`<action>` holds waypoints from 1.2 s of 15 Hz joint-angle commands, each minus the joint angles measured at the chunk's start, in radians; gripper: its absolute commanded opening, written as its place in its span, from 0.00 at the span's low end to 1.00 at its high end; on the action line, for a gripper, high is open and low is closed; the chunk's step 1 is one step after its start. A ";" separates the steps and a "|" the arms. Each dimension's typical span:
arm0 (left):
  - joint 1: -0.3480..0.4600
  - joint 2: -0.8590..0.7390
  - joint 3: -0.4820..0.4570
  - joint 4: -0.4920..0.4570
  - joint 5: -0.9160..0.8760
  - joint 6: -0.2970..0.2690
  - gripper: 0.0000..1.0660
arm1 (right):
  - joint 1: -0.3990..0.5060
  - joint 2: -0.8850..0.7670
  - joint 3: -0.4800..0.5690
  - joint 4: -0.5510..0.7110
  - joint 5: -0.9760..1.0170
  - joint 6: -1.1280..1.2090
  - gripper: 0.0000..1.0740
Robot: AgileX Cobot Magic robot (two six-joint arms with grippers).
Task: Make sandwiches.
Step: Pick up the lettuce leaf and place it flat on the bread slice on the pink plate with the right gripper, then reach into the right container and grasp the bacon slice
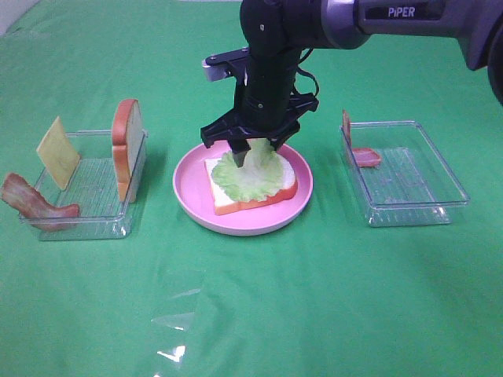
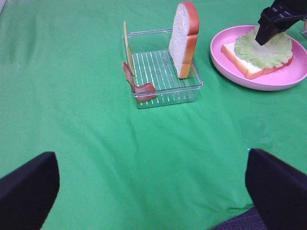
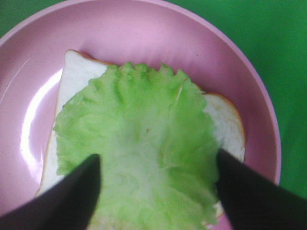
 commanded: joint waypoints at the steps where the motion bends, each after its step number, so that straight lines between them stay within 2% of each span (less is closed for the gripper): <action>1: 0.003 0.001 0.001 0.000 0.000 -0.005 0.94 | 0.002 -0.009 -0.004 -0.002 0.017 -0.013 0.91; 6: 0.003 0.001 0.001 0.000 0.000 -0.005 0.94 | 0.002 -0.009 -0.012 -0.002 0.068 -0.015 0.91; 8: 0.003 0.001 0.001 0.000 0.000 -0.005 0.94 | 0.002 -0.009 -0.050 0.000 0.127 -0.022 0.91; 10: 0.003 0.001 0.001 0.000 0.000 -0.005 0.94 | 0.002 -0.009 -0.143 0.001 0.228 -0.062 0.91; 12: 0.003 0.001 0.001 0.000 0.000 -0.005 0.94 | -0.009 -0.009 -0.304 -0.014 0.356 -0.100 0.91; 14: 0.003 0.001 0.001 0.000 0.000 -0.005 0.94 | -0.050 -0.009 -0.394 -0.024 0.411 -0.109 0.91; 17: 0.003 0.001 0.001 0.000 0.000 -0.005 0.94 | -0.133 -0.027 -0.399 -0.043 0.437 -0.108 0.91; 18: 0.003 0.001 0.001 0.000 0.000 -0.005 0.94 | -0.192 -0.036 -0.398 -0.043 0.440 -0.089 0.91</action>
